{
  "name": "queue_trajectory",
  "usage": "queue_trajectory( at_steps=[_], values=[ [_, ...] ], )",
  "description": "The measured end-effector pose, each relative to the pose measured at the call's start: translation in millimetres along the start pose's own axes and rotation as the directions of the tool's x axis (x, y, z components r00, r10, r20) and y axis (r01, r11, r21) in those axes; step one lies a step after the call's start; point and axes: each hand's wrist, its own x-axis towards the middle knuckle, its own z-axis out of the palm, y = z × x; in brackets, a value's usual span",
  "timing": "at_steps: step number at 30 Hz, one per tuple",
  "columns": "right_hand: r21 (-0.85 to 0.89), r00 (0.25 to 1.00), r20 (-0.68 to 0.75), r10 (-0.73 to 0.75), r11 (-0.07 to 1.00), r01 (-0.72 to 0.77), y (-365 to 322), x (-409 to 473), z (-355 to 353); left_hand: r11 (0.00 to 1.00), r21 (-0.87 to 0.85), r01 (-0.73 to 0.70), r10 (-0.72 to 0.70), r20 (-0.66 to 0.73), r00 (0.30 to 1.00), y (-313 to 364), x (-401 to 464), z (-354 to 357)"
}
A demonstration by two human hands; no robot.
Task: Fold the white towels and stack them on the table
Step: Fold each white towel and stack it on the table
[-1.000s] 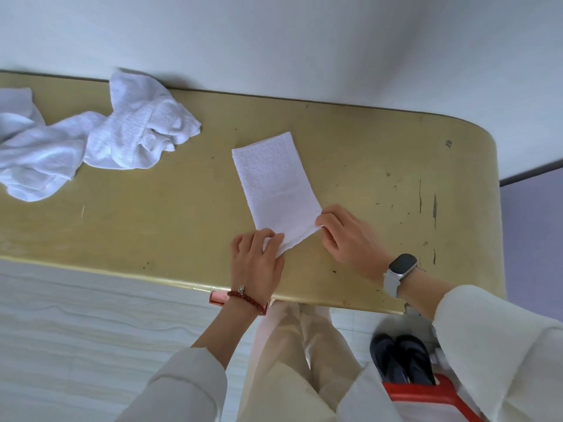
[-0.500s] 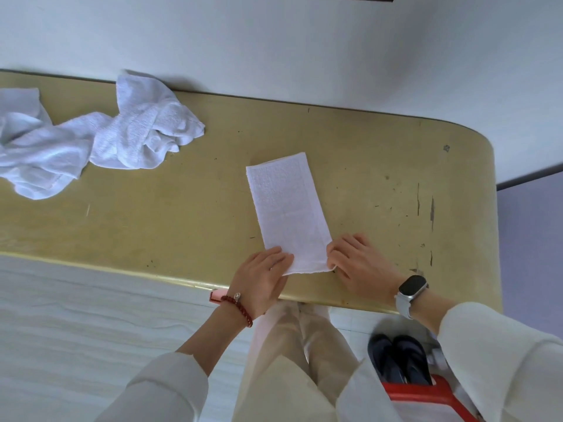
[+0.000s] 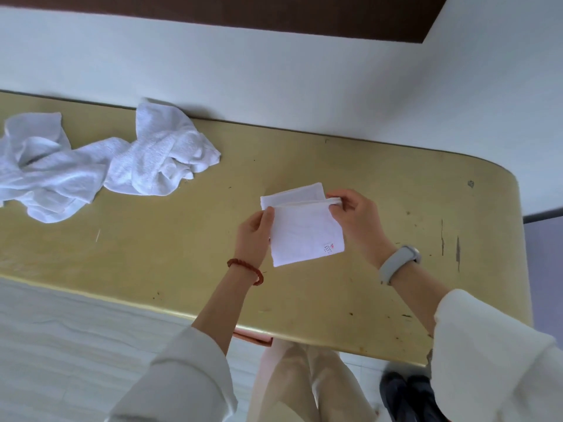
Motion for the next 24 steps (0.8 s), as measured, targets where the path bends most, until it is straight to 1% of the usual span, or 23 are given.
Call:
queue_trajectory(
  at_steps=[2, 4, 6, 11, 15, 19, 22, 24],
  values=[
    [-0.026, 1.000, 0.013, -0.004, 1.000, 0.004, 0, 13, 9, 0.998, 0.059, -0.002, 0.007, -0.092, 0.996, -3, 10, 5],
    [-0.065, 1.000, 0.020, -0.004, 0.998, 0.005, 1, 23, 16, 0.983, 0.181, -0.027, 0.058, -0.168, 0.984, -5, 18, 10],
    [-0.088, 1.000, 0.019, -0.003, 0.996, 0.005, 4, 30, 21, 0.962, 0.271, -0.041, 0.101, -0.211, 0.972, -5, 24, 14],
    [-0.174, 0.999, -0.039, -0.009, 0.985, 0.002, 4, 42, 30, 0.945, 0.323, -0.053, 0.139, -0.249, 0.958, -4, 35, 16],
    [-0.334, 0.998, -0.050, -0.033, 0.943, 0.015, 2, 47, 34, 0.903, 0.429, -0.012, 0.120, -0.226, 0.967, -1, 45, 15],
    [-0.487, 0.998, -0.052, -0.028, 0.873, -0.001, 0, 51, 39, 0.801, 0.597, 0.051, 0.096, -0.211, 0.973, 2, 51, 15],
    [-0.567, 0.997, -0.057, -0.051, 0.824, 0.009, 1, 53, 43, 0.690, 0.716, 0.104, 0.086, -0.223, 0.971, 3, 52, 17],
    [-0.617, 0.994, -0.047, -0.096, 0.785, 0.046, 3, 53, 45, 0.610, 0.784, 0.115, 0.094, -0.216, 0.972, 4, 52, 18]
  ],
)
